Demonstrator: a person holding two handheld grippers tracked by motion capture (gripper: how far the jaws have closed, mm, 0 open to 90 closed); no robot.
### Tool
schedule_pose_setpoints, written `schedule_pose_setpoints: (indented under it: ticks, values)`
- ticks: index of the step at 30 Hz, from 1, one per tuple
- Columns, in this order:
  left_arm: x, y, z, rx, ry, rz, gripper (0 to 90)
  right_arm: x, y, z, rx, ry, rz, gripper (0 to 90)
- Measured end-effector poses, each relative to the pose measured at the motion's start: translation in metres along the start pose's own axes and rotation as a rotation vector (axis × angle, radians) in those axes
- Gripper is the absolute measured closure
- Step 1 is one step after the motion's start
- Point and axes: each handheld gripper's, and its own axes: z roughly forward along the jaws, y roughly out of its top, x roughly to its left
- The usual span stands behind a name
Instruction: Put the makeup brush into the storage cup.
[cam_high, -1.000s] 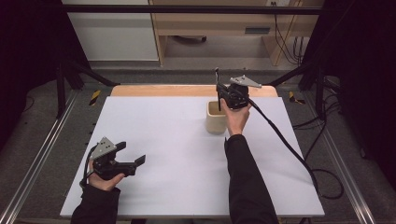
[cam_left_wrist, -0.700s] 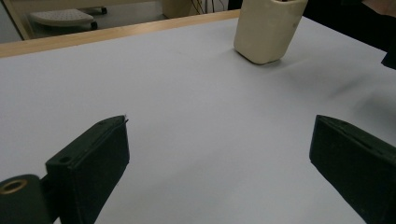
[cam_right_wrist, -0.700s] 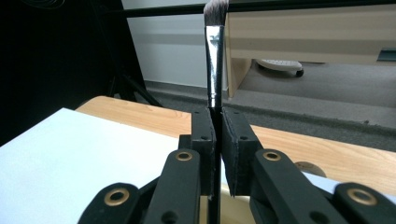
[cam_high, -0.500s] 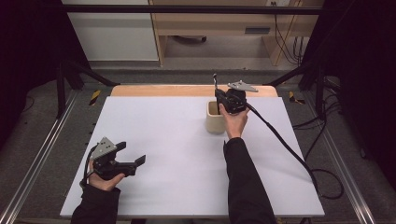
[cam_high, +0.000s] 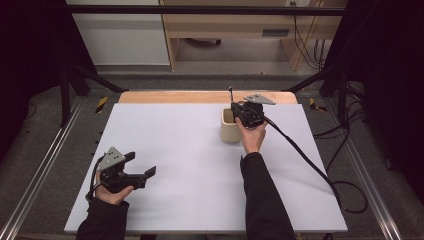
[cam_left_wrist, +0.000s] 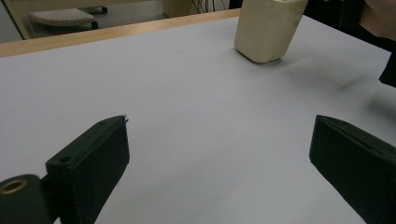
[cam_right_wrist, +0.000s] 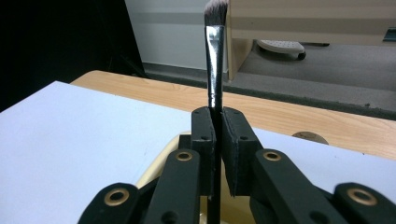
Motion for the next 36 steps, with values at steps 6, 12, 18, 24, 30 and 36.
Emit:
schedule_pose_setpoints:
  ticks: [6,12,18,24,30,36]
  values:
    - [-0.001,0.000,0.001,-0.001,0.000,-0.001,4.5,0.001,-0.007,-0.001,0.019,-0.010,-0.027,84.2]
    - [-0.001,0.000,0.001,0.002,0.001,0.000,4.5,0.001,-0.011,-0.004,0.042,-0.020,-0.042,83.9]
    - [-0.002,-0.001,0.002,0.004,0.000,0.001,4.5,0.000,-0.014,-0.009,0.060,-0.007,-0.046,81.5]
    - [-0.003,-0.001,0.003,0.006,0.001,0.005,4.5,0.000,-0.011,-0.021,0.028,0.018,-0.055,79.1]
    - [-0.003,-0.001,0.003,0.010,0.000,0.009,4.5,0.003,-0.002,-0.043,-0.014,0.096,-0.043,67.0]
    - [-0.004,-0.001,0.003,0.010,0.000,0.011,4.5,0.006,0.004,-0.063,-0.018,0.147,-0.059,52.9]
